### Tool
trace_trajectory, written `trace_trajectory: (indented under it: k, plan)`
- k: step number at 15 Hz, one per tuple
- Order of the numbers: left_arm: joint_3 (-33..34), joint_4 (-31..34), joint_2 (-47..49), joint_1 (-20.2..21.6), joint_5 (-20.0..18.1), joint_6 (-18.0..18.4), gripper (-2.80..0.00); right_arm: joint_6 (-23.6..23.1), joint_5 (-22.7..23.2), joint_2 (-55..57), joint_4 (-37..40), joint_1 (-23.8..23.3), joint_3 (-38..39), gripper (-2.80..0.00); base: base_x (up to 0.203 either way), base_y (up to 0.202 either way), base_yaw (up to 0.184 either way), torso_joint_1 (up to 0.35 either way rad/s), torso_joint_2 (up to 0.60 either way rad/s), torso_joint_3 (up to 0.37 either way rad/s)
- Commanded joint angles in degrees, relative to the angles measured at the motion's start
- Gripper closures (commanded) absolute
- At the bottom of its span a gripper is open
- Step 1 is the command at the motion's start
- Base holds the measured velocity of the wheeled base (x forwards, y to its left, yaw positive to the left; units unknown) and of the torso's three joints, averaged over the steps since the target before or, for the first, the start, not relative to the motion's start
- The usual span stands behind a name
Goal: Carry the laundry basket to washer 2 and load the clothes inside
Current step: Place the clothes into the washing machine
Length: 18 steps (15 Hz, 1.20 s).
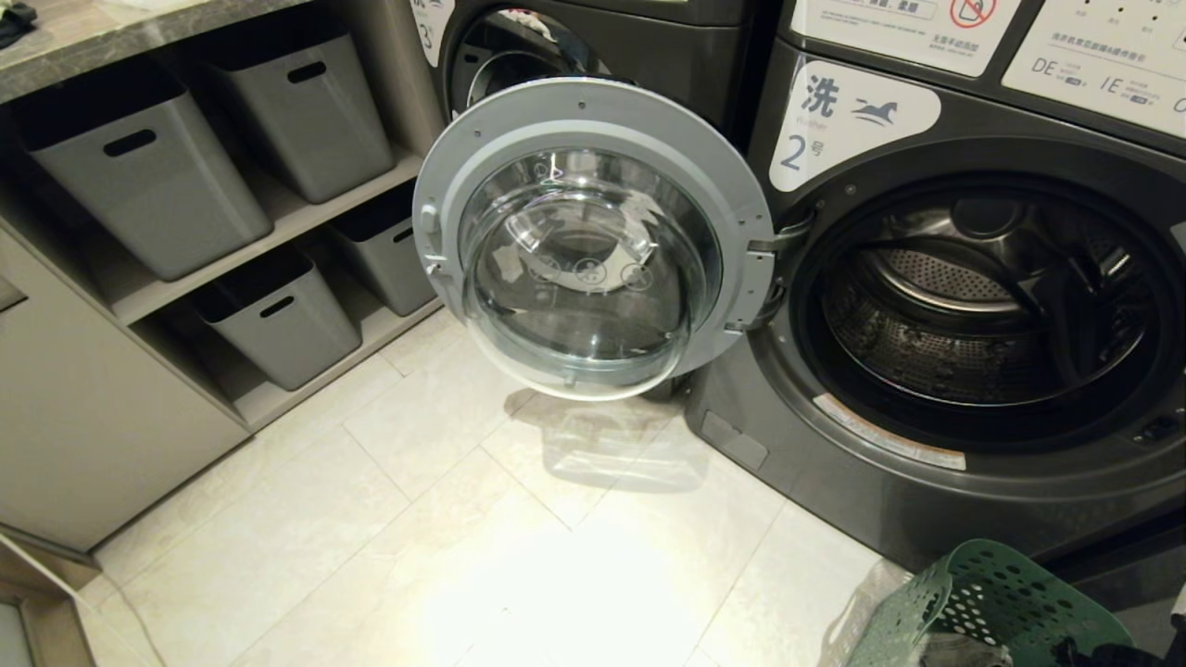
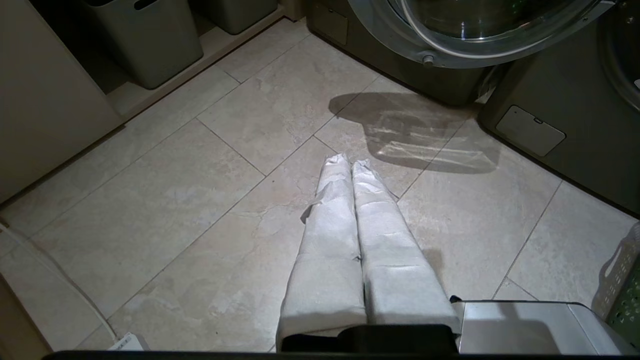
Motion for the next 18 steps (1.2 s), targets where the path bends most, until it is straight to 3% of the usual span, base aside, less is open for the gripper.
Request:
trace_trajectory:
  k: [1, 9, 18]
  plan:
    - [0.09, -0.02, 0.00, 0.00, 0.01, 0.23, 0.00, 0.02, 0.12, 0.08, -3.99, 0.12, 3.60, -2.80, 0.000, 0.000, 0.000, 0.000, 0.00, 0.000]
    - [0.09, -0.02, 0.04, 0.00, 0.01, 0.21, 0.00, -0.02, 0.13, 0.49, -5.28, 0.43, 4.01, -2.80, 0.000, 0.000, 0.000, 0.001, 0.00, -0.013]
    - [0.09, -0.02, 0.00, 0.00, 0.01, 0.26, 0.00, 0.16, 0.29, 0.49, -5.37, 2.01, 3.40, -2.80, 0.000, 0.000, 0.000, 0.004, 0.00, -0.188]
